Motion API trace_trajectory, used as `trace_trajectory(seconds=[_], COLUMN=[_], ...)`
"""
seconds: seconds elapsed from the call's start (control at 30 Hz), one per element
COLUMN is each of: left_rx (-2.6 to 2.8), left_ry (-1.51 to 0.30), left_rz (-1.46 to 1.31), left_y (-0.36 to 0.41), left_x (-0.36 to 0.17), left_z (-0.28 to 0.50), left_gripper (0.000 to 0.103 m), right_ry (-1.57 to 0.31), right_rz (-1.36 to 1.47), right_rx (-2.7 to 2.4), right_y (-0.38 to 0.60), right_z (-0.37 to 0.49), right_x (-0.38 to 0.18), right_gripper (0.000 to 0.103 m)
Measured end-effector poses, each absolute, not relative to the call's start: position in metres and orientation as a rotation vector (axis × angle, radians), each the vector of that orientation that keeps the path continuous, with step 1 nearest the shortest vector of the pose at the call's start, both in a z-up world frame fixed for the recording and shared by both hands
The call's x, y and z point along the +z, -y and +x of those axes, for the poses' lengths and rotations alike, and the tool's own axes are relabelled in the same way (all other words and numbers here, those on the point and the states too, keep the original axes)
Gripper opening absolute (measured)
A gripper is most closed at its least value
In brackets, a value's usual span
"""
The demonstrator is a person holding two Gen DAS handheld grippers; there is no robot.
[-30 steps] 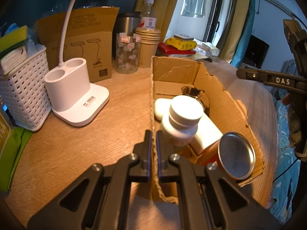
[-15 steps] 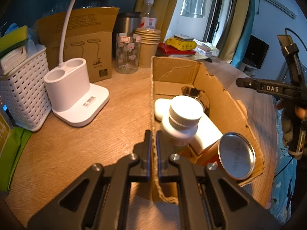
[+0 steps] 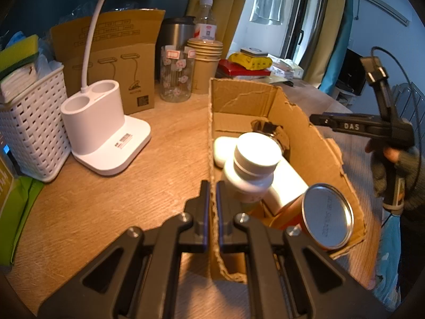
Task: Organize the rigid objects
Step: 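Move the right gripper to the black flashlight beside the car keys, then grasp the black flashlight with the right gripper and lift it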
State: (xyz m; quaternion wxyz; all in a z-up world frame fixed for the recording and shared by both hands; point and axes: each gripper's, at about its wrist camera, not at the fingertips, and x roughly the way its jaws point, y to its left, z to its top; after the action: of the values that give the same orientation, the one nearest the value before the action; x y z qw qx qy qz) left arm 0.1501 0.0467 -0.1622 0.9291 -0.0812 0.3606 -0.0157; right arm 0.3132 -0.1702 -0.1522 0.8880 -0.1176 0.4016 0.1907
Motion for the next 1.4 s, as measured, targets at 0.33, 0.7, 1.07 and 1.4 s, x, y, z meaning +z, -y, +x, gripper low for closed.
trace_trajectory(seconds=[0.33,0.7,1.07,1.4], left_rx=[-0.032,-0.032,-0.032,-0.032], left_ry=[-0.738,-0.738,-0.738,-0.737], left_rz=[-0.166,-0.167,-0.166,-0.166], left_y=[-0.046,-0.046,-0.047,-0.047], left_x=[-0.162,-0.162,-0.162,-0.163], left_z=[0.15,0.15,0.15,0.15], left_gripper=[0.004,0.004,0.004,0.004], right_ry=[-0.867,-0.893,-0.899,-0.82], right_rz=[-0.247,-0.251,-0.264,-0.244], right_rx=[0.393,0.39,0.396,0.385], right_y=[0.167,0.164,0.161,0.168], right_z=[0.336,0.348,0.348,0.335], right_x=[-0.168,-0.179,-0.183,-0.153], right_gripper=[0.036,0.031,0.021,0.02])
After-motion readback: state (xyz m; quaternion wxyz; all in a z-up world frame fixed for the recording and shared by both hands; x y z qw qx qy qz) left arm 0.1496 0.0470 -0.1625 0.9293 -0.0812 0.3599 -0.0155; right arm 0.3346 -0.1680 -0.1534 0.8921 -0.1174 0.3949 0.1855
